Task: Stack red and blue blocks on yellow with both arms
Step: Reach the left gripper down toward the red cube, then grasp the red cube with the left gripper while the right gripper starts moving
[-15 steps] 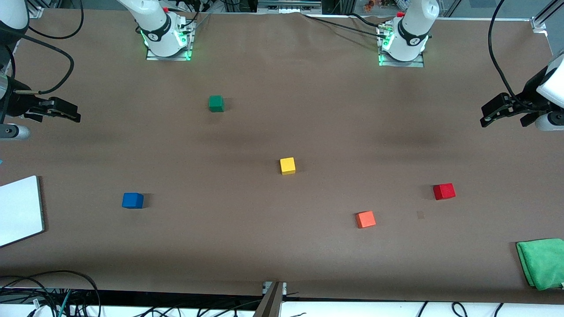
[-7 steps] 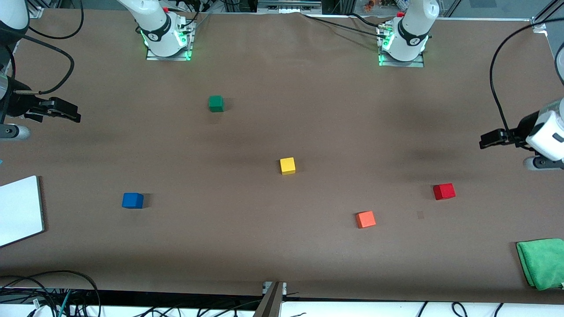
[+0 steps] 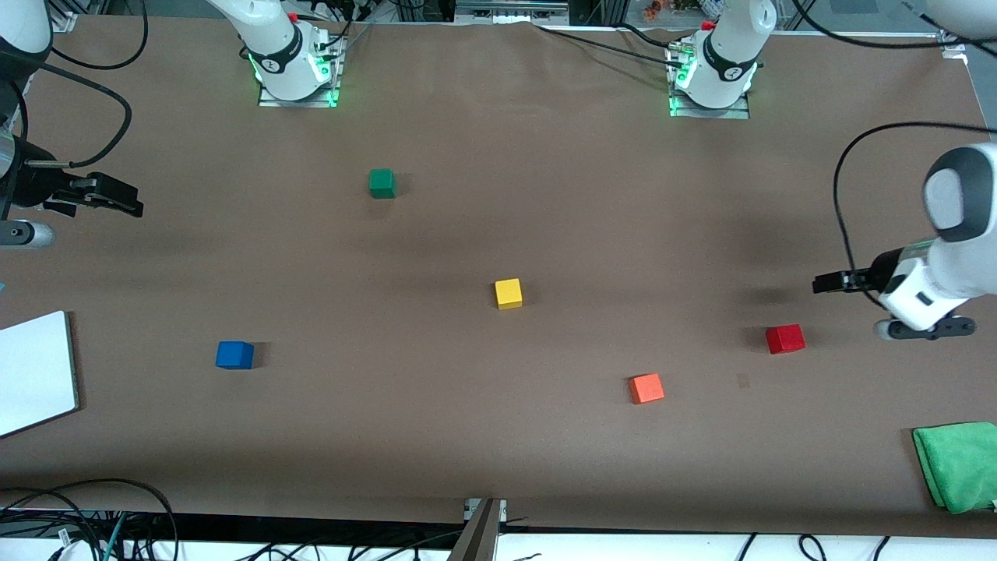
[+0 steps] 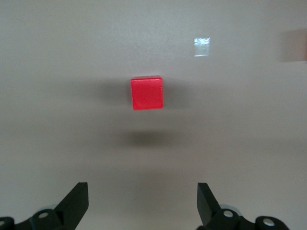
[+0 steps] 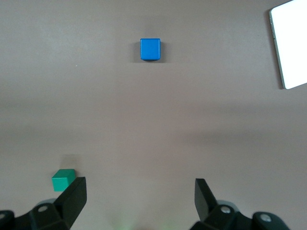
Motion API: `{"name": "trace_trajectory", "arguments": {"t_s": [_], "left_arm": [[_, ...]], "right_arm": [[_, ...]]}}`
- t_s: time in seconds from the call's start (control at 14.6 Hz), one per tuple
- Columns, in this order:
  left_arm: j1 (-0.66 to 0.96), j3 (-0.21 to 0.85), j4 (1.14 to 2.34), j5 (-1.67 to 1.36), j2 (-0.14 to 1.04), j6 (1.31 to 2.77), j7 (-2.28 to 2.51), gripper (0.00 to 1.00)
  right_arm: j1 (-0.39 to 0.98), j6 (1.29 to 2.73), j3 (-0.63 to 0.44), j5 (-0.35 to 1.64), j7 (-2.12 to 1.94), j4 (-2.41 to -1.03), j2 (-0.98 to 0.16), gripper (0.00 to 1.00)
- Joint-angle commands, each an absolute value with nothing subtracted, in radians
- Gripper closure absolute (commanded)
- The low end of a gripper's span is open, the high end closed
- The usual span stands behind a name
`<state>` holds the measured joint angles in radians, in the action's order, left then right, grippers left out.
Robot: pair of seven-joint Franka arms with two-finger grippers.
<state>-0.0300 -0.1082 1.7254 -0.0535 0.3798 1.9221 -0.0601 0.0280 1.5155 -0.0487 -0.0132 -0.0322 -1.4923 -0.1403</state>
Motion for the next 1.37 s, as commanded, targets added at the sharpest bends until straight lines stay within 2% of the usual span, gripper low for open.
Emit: {"name": "trace_trajectory", "arguments": {"t_s": [0.0,0.21,0.41,0.69,0.96,1.3], "left_arm": [[-0.055,-0.107,1.879,-0.072,0.386,2.125,-0.058,0.00],[-0.054,-0.107,1.873,-0.074,0.489,2.225,-0.048,0.00],[-0.035,-0.103,1.868,-0.086,0.499,2.238,-0.002,0.00],[0.000,-0.100,1.778,-0.083,0.561,2.240,0.077,0.00],[0.000,-0.100,1.766,-0.080,0.623,2.344,0.077,0.00],[-0.009,-0.100,1.753,-0.071,0.638,2.347,0.063,0.00]], "right_arm": [[0.023,1.511,-0.046,-0.021,-0.040,-1.473,-0.152,0.00],[0.023,1.511,-0.046,-0.020,-0.031,-1.474,-0.153,0.00],[0.020,1.511,-0.048,-0.020,-0.031,-1.473,-0.155,0.00],[0.018,1.519,-0.051,-0.021,-0.031,-1.473,-0.169,0.00],[0.025,1.569,-0.049,-0.023,-0.031,-1.474,-0.190,0.00],[0.017,1.621,-0.051,-0.008,-0.028,-1.473,-0.265,0.00]]}}
